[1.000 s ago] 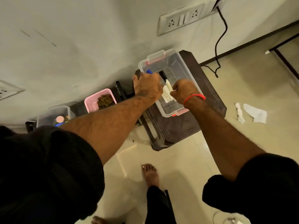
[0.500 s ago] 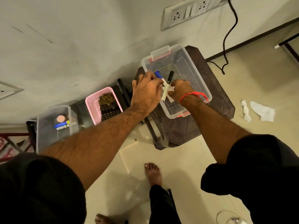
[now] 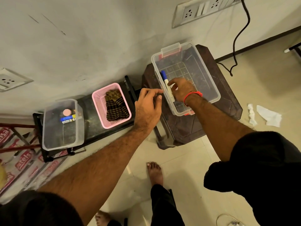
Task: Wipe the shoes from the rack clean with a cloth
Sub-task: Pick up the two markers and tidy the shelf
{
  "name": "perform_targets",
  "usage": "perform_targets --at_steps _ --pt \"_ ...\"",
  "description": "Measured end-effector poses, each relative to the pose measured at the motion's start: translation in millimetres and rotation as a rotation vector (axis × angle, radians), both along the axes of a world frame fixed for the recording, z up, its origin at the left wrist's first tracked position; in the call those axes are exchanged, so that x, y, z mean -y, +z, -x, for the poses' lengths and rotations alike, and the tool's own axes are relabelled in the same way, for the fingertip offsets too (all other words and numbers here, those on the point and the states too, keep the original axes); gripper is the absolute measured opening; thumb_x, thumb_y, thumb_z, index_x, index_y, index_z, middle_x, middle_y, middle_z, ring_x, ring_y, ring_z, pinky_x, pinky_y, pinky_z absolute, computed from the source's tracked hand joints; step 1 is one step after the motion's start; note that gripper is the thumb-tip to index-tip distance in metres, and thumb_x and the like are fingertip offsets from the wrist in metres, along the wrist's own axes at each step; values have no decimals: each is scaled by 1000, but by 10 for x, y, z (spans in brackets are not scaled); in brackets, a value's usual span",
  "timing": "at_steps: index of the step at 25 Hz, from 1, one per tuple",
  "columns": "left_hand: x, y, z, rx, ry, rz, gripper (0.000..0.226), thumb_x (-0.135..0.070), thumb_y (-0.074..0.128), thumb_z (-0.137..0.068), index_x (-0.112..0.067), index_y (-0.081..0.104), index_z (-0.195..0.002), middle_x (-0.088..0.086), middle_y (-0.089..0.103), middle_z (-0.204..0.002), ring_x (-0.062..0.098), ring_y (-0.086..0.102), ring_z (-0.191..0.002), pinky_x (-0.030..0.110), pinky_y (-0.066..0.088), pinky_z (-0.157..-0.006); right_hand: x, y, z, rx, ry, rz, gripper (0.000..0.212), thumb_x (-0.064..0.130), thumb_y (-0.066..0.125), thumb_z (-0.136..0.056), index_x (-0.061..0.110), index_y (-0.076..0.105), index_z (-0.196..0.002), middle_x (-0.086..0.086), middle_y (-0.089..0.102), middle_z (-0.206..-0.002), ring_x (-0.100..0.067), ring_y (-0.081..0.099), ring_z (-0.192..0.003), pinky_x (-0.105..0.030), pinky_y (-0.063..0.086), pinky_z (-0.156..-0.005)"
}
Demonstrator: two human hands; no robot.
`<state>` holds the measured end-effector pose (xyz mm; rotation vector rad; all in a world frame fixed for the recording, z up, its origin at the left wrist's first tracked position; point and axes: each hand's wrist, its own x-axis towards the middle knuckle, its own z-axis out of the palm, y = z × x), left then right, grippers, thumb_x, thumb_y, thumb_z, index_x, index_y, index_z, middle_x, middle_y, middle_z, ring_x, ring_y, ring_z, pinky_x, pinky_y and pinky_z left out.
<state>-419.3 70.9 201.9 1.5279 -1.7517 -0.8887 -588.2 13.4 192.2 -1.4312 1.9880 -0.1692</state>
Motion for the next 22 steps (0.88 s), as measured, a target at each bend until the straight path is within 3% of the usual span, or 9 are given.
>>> perform_targets --at_steps 2,5,9,12,14,17,22 --pt "-53 -1 -46 -4 -1 -15 22 -20 61 -98 -16 70 -118 -8 54 -113 -12 54 -89 44 58 -88 -16 19 14 39 -29 -20 41 -4 63 -89 15 64 -125 -9 64 -122 -17 57 -100 -30 50 -88" --pt "-81 25 -118 -3 12 -9 22 -15 63 -98 -14 69 -119 -1 59 -116 -4 56 -94 41 58 -90 -57 78 46 47 -120 53 35 -5 60 -90 11 65 -122 -9 67 -117 -23 62 -108 -36 52 -97" --pt "-93 20 -308 -17 56 -9 24 -12 64 -98 -11 68 -122 5 60 -121 7 59 -102 34 58 -94 -177 312 -134 61 -166 400 20 10 56 -98 12 67 -115 -7 69 -112 -21 64 -103 -34 52 -99" --pt "-206 -64 -542 -17 141 -14 30 -22 62 -96 -20 63 -127 2 58 -126 16 61 -107 46 57 -95 -379 547 -570 155 -105 668 18 11 57 -96 11 68 -109 -4 70 -105 -15 63 -94 -23 52 -87" --pt "-361 -176 -832 28 211 -28 35 -29 60 -96 -22 59 -131 5 55 -132 23 55 -119 50 52 -101 -553 566 -1021 228 -13 722 18 10 58 -94 10 69 -108 -4 70 -103 -11 63 -92 -19 51 -85" --pt "-752 -398 -1475 50 325 -69 33 -28 59 -98 -20 58 -130 8 52 -133 27 50 -124 51 50 -102 -847 350 -1781 382 117 652 20 4 58 -91 7 70 -106 -5 70 -101 -9 62 -87 -18 51 -83" --pt "-1918 -797 -2817 19 540 -134 14 -21 57 -101 -15 61 -113 -2 51 -113 16 54 -100 49 52 -87 -1552 -215 -3127 472 343 318 20 2 60 -91 11 71 -106 3 67 -96 -8 61 -80 -13 48 -76"
